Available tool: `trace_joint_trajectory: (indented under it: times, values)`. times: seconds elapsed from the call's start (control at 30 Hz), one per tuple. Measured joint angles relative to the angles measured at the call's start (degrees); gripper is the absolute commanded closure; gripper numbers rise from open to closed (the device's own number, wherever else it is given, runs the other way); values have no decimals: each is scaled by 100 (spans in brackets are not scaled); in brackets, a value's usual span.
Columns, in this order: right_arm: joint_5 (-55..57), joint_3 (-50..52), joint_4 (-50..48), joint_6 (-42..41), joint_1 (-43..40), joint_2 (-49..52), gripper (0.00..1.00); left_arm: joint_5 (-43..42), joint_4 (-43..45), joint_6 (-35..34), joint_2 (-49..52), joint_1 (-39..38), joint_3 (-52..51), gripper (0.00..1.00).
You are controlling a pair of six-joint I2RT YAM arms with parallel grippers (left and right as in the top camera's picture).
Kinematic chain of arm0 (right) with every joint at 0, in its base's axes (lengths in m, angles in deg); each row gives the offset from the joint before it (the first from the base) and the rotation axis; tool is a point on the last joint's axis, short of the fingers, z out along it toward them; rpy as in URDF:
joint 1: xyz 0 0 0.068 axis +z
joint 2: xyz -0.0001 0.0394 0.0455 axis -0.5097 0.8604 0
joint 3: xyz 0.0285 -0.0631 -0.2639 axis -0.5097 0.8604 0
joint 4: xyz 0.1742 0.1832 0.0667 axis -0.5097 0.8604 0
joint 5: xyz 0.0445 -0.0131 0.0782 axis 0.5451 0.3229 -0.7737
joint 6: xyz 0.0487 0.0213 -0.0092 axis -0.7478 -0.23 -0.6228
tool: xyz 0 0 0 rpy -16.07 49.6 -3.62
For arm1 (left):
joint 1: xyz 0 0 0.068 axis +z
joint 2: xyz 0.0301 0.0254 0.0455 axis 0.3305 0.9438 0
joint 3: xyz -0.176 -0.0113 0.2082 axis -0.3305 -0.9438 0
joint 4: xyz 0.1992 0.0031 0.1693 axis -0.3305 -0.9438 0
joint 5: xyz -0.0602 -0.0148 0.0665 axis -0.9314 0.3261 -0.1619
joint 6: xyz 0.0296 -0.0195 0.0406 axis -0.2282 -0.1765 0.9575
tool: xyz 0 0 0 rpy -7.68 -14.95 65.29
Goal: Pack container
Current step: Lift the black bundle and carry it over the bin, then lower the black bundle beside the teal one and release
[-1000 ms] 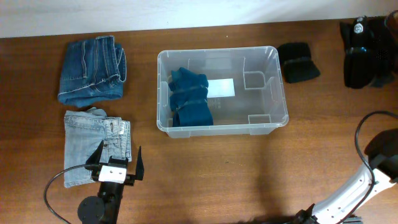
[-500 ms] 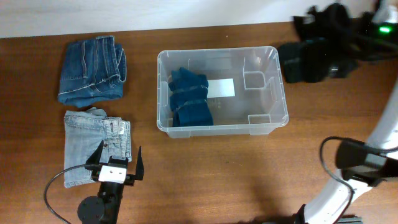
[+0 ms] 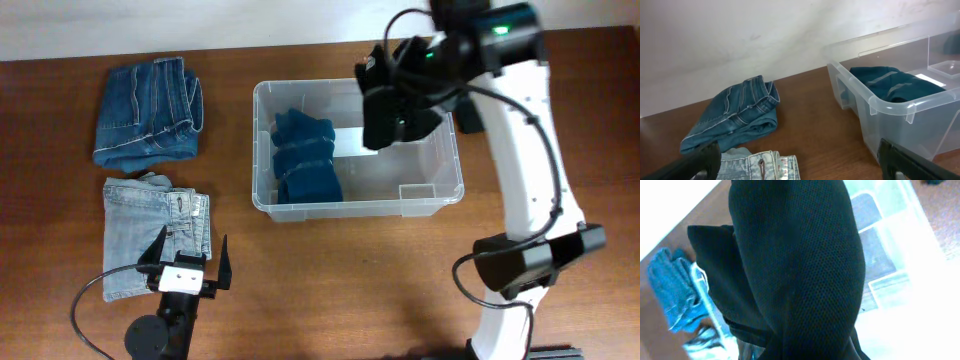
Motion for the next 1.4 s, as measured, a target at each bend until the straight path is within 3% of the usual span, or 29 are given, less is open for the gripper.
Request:
trace_joint_trajectory:
  times: [0.33, 0.7, 0.93, 1.0, 1.1, 1.23, 1.4]
  values:
    - [293, 1974, -1526, -404, 341, 13, 96, 0, 0, 0, 0, 0, 0, 1]
    - [131, 3412, -2791, -415, 400, 13, 96, 0, 0, 0, 0, 0, 0, 1]
    - [-107, 4061, -3595, -177, 400, 13, 88, 0, 0, 0, 0, 0, 0, 1]
    - [-195, 4168, -3757, -57, 400, 13, 83, 0, 0, 0, 0, 0, 0, 1]
    - [-251, 4295, -3849, 52, 400, 13, 51, 0, 0, 0, 0, 0, 0, 1]
    - [-245, 4387, -3847, 186, 400, 13, 27, 0, 0, 0, 0, 0, 0, 1]
    - [-249, 4393, -3849, 302, 400, 13, 21, 0, 0, 0, 0, -2, 0, 1]
